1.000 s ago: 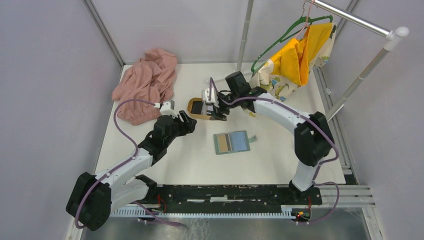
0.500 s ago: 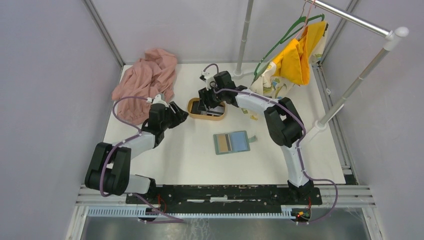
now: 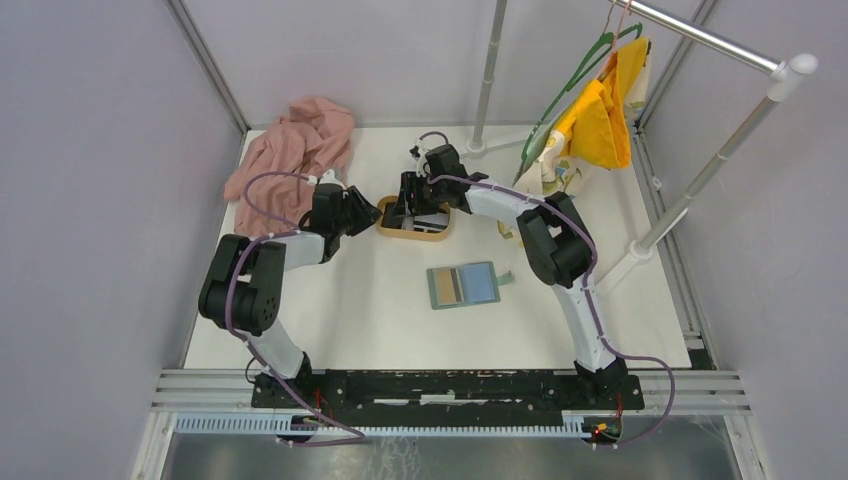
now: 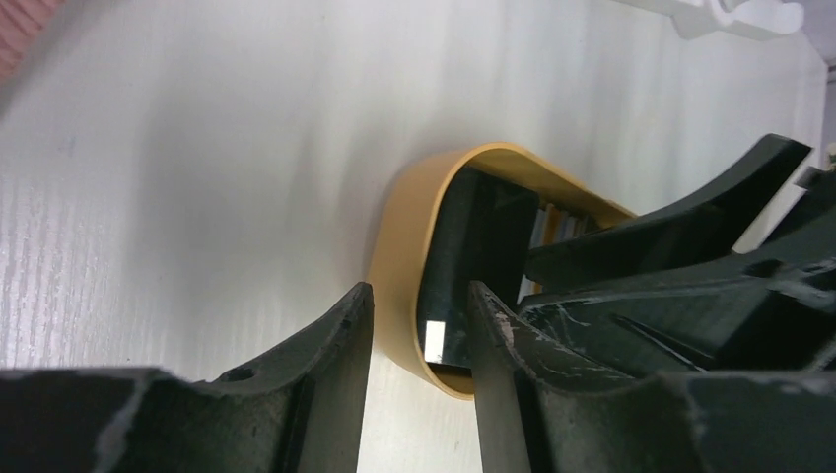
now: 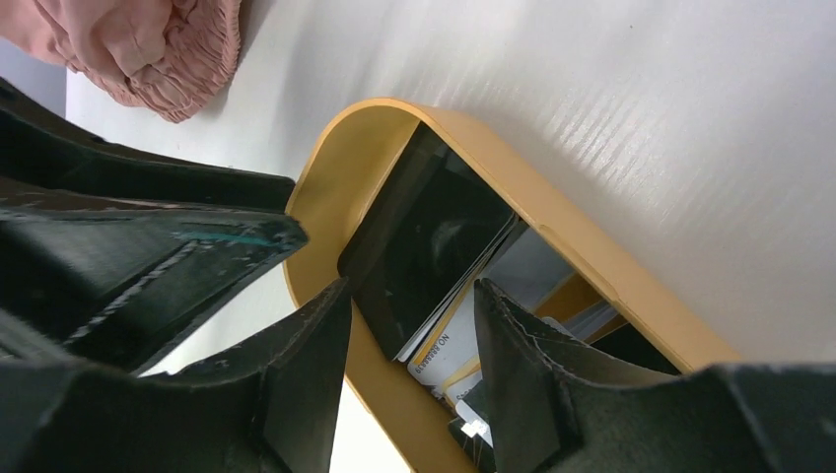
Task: Put the credit cards into the card holder
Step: Pick up the credit card from the storage box.
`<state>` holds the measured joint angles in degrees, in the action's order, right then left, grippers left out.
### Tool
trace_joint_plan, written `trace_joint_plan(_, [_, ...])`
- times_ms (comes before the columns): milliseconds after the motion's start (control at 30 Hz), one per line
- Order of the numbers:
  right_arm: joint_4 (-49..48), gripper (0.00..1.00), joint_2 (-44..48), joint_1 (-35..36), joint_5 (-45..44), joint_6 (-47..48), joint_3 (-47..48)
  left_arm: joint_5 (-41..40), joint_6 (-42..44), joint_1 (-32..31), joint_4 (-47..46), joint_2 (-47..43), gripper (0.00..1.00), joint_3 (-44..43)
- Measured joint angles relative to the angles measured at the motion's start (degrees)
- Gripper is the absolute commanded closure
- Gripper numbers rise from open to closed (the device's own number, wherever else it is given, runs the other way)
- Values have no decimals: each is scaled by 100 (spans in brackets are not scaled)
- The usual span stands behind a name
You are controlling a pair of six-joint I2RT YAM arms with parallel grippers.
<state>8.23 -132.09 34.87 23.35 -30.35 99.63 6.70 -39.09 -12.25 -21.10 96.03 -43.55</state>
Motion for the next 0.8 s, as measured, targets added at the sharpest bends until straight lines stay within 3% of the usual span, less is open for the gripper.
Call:
trace_joint_plan(133, [-9, 45, -9, -2, 0, -313, 0, 109, 7, 7, 15, 251, 60, -83])
trace_joint_plan(333, [-157, 50, -74, -33, 101, -649, 0, 245, 114, 50, 22, 435, 77, -219])
trace_joint_plan(800, [-1084, 57, -96, -251, 916, -1276, -376, 393, 173, 101, -44, 422, 82, -168])
